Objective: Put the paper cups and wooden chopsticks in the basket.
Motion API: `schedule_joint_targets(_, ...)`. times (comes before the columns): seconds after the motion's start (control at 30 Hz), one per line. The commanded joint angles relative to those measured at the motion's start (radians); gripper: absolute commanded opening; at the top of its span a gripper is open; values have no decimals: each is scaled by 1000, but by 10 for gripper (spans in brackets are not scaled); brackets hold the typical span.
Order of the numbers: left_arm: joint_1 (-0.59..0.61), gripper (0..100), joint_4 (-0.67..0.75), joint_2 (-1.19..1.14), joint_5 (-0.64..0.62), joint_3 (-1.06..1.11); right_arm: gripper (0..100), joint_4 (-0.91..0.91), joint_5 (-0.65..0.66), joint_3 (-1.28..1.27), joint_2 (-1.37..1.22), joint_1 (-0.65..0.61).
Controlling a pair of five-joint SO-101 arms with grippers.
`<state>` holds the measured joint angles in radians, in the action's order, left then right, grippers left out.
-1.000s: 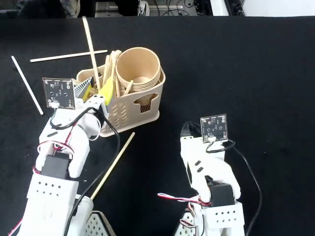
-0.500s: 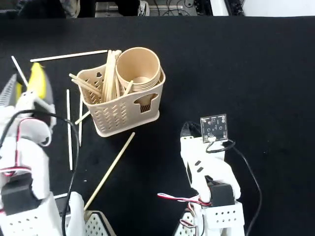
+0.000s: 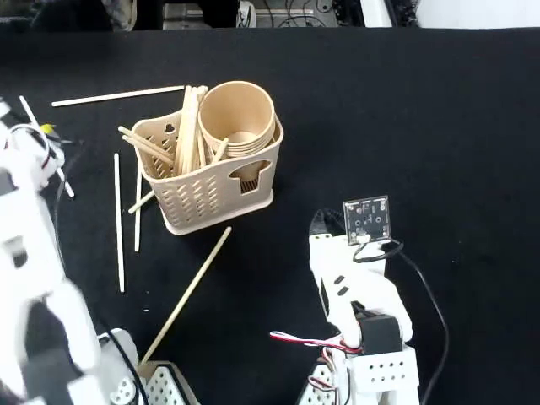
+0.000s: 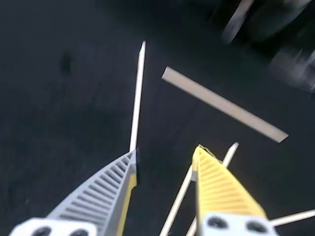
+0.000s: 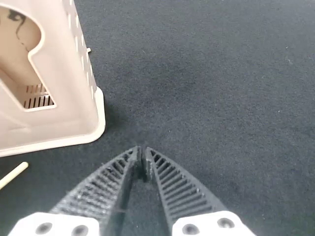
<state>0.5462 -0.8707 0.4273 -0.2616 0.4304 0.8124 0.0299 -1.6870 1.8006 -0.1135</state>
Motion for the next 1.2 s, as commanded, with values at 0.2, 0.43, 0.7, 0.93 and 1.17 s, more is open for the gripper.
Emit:
schedule_joint_targets(0.2, 13, 224, -233, -735, 106, -570, 16, 3, -3, 4, 85, -8)
schedule_joint_targets(0.43, 16, 223, -341, -1109, 98, -889, 16, 3, -3, 4, 85, -8)
schedule_joint_targets(0.7, 45, 37, -528, -1346, 106, -1234, 16, 3, -3, 4, 85, -8)
schedule_joint_targets(0.93, 38, 29, -812, -1396, 107, -1458, 16, 3, -3, 4, 85, -8)
schedule_joint_targets(1.17, 44, 29, -893, -1358, 155, -1451, 16, 3, -3, 4, 85, -8)
